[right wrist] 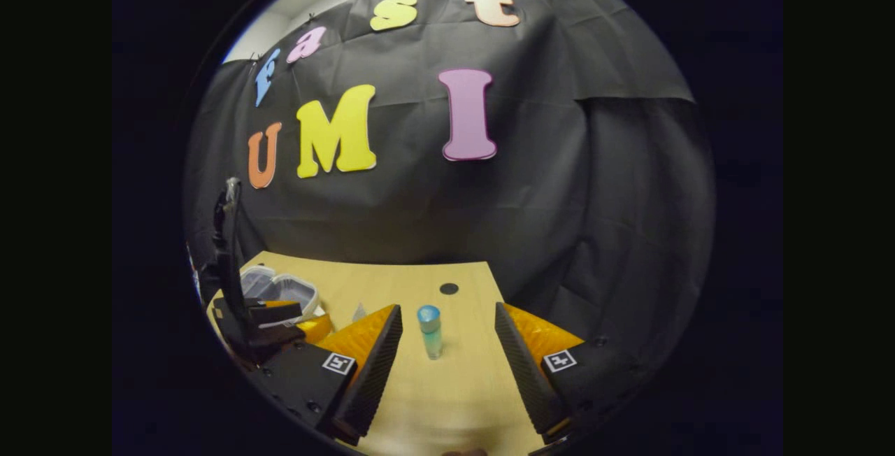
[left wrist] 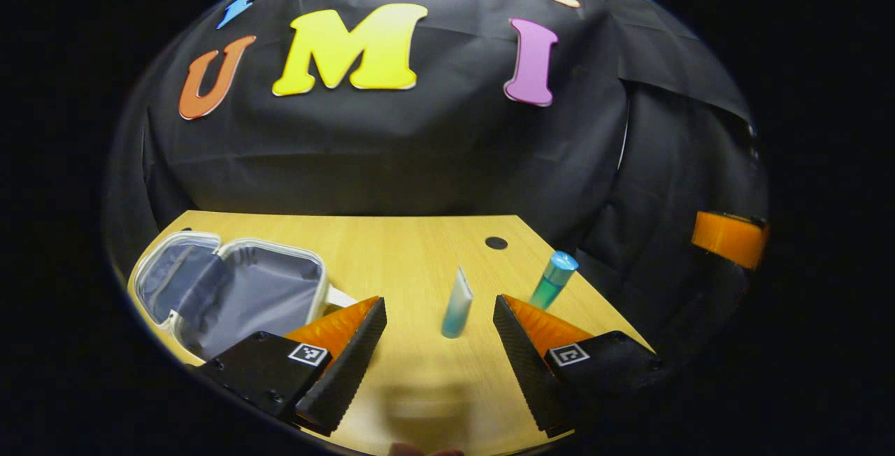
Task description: First open the suitcase, pack the skin care products into it, and then close the suitcase.
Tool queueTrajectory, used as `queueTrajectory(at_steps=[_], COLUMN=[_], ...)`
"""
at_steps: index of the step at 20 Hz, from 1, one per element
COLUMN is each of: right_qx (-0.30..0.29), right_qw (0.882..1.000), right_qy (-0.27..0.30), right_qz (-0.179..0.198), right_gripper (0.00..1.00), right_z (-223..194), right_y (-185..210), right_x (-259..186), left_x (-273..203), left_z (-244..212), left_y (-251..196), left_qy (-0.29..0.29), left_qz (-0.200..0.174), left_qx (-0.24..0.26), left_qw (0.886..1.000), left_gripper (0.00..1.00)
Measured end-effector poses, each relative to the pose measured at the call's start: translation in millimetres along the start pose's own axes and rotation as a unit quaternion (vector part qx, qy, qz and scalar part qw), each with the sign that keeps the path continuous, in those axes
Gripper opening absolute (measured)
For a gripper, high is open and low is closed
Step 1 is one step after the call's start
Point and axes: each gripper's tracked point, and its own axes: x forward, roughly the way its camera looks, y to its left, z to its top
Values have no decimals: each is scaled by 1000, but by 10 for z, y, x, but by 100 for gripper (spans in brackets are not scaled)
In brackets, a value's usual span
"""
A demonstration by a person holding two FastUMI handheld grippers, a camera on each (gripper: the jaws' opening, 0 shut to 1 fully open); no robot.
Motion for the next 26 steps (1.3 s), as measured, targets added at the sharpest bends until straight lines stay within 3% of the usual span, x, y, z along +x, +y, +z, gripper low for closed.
queueTrajectory(at_steps=[7, 13, 17, 20, 21, 22, 26], right_qx=[14, 18, 24, 28, 26, 25, 6], right_qw=[999, 998, 997, 998, 998, 998, 998], right_qy=[38, 58, 56, 54, 56, 59, 55], right_qz=[-28, -35, -38, -33, -30, -27, -10], right_gripper=[79, 77, 77, 77, 79, 79, 79], right_z=[-189, -348, -375, -417, -469, -506, -572], right_y=[-417, -501, -529, -506, -486, -472, -386], right_x=[-50, -25, 19, 80, 118, 161, 300], left_x=[608, 1020, 1069, 1118, 1133, 1138, 1102], left_z=[-526, -735, -833, -880, -896, -883, -806], left_y=[-53, 5, -3, -14, 0, -6, -17], left_qy=[47, 77, 95, 104, 106, 105, 101], left_qz=[27, 36, 37, 33, 35, 31, 12], left_qx=[-18, -10, -1, 10, 16, 19, 12], left_qw=[998, 996, 995, 994, 994, 994, 995], left_gripper=[99, 97, 84, 67, 68, 46, 41])
